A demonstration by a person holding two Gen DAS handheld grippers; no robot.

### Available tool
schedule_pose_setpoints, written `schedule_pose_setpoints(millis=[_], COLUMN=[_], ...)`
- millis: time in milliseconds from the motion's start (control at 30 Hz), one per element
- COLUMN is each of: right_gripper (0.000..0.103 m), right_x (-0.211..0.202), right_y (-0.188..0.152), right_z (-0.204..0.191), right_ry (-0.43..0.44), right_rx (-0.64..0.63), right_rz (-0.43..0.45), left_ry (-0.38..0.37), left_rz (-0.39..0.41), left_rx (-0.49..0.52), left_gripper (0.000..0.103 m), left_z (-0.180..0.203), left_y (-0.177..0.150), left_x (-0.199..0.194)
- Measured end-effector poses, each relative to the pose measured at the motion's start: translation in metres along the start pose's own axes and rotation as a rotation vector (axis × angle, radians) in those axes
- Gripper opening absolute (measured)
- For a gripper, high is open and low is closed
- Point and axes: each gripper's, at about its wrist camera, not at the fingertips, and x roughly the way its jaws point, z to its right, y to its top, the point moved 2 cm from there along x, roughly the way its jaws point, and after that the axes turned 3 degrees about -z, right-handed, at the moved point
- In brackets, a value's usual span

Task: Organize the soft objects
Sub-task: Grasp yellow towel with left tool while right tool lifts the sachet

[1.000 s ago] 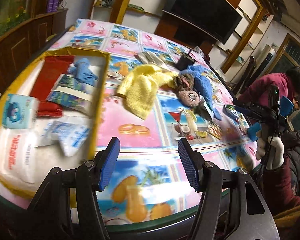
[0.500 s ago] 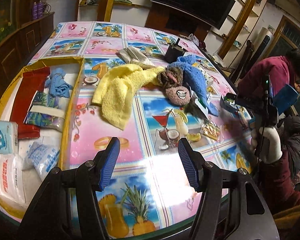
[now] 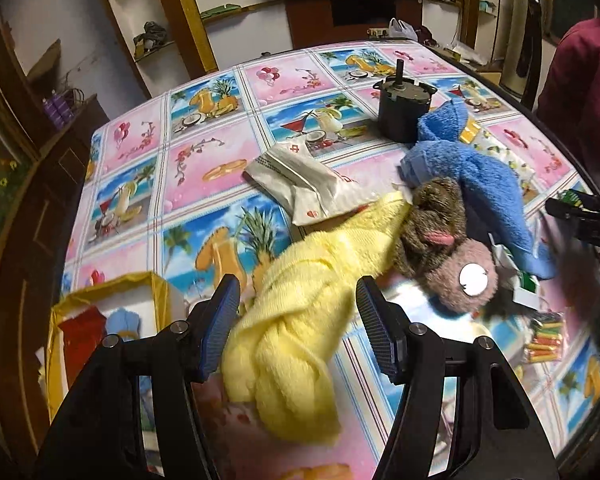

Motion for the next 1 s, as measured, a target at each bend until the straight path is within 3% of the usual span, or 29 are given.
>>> schedule_pose_setpoints(millis=[233, 300, 400, 467, 500, 633, 800, 900, 1000], right_gripper=[0.074, 0.074, 0.074, 0.056, 0.049, 0.036, 0.031, 0.031, 0.031], right_x=[0.000, 0.000, 0.001, -0.002, -0.003, -0.005, -0.009, -0.021, -0.033], right_y=[0.001, 0.001, 0.000, -0.001, -0.001, -0.001, 0.000, 0.002, -0.003], right_z=[0.012, 0.013, 0.010, 0.008, 0.008, 0.014, 0.010, 0.001, -0.010], right_ry=[-0.028, -0.033, -0.052, -0.052, -0.038, 0.047, 0.204, 0.296, 0.332], right_rx=[0.049, 0.048, 0.029, 0.021, 0.023, 0.072, 0.098, 0.089, 0.089], right_rz=[0.005, 0.006, 0.005, 0.015, 0.019, 0.026, 0.039, 0.078, 0.093], left_ry=[0.028, 0.056, 0.027, 0.027, 0.014, -0.078, -0.225, -0.273, -0.307], left_rz=[-0.092, -0.069, -0.090, -0.070, -0.063, -0.015, 0.073, 0.130, 0.172], left_rx=[0.047, 0.048, 0.006, -0.001, -0.007, -0.066, -0.194, -0.252, -0.319], left_gripper=[0.064, 0.064, 0.043, 0.042, 0.042, 0.042, 0.042, 0.042, 0.042], left_z=[0.014, 0.018, 0.019, 0.023, 0.024, 0.024, 0.012, 0.000, -0.024], left_y=[0.004, 0.005, 0.003, -0.004, -0.008, -0.027, -0.051, -0.071, -0.095], left_x=[0.049, 0.047, 0.041, 0.031, 0.025, -0.004, -0.051, -0.079, -0.103])
